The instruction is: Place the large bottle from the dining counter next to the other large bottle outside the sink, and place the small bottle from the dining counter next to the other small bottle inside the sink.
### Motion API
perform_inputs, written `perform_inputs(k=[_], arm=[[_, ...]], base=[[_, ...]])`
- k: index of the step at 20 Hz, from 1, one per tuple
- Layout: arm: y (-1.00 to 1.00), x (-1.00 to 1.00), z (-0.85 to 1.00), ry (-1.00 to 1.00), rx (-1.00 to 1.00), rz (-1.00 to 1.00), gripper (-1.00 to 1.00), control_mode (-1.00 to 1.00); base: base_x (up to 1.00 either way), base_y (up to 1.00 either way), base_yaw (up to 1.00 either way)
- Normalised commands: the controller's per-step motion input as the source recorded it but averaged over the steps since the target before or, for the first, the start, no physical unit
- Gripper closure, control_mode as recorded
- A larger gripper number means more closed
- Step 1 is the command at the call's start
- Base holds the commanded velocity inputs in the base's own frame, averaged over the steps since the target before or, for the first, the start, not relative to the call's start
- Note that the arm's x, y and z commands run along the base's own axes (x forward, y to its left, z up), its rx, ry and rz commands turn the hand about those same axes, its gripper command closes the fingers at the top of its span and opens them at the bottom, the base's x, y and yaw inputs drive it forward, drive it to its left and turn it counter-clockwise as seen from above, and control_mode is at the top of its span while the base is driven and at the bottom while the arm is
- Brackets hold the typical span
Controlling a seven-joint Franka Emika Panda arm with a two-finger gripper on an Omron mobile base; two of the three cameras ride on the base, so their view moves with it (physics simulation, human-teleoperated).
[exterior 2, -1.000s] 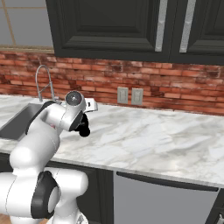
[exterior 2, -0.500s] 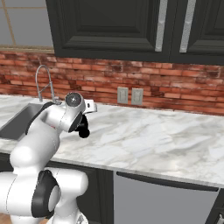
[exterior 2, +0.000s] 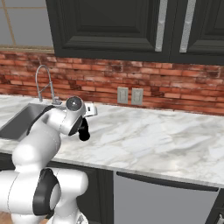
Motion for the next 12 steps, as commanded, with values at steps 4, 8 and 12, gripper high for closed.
perform_inputs(k=[4,8,12], arm=[[0.00,-0.08,-0.14,0.00,-0.04,0.00,1.00,-1.00],[0.00,-0.04,-0.15,0.00,-0.04,0.00,1.00,-1.00],[0.00,-0.01,-0.18,0.00,-0.05,0.00,1.00,-1.00]], base=[[0.00,0.00,0.00],[0.00,0.00,0.00],[0.00,0.00,0.00]])
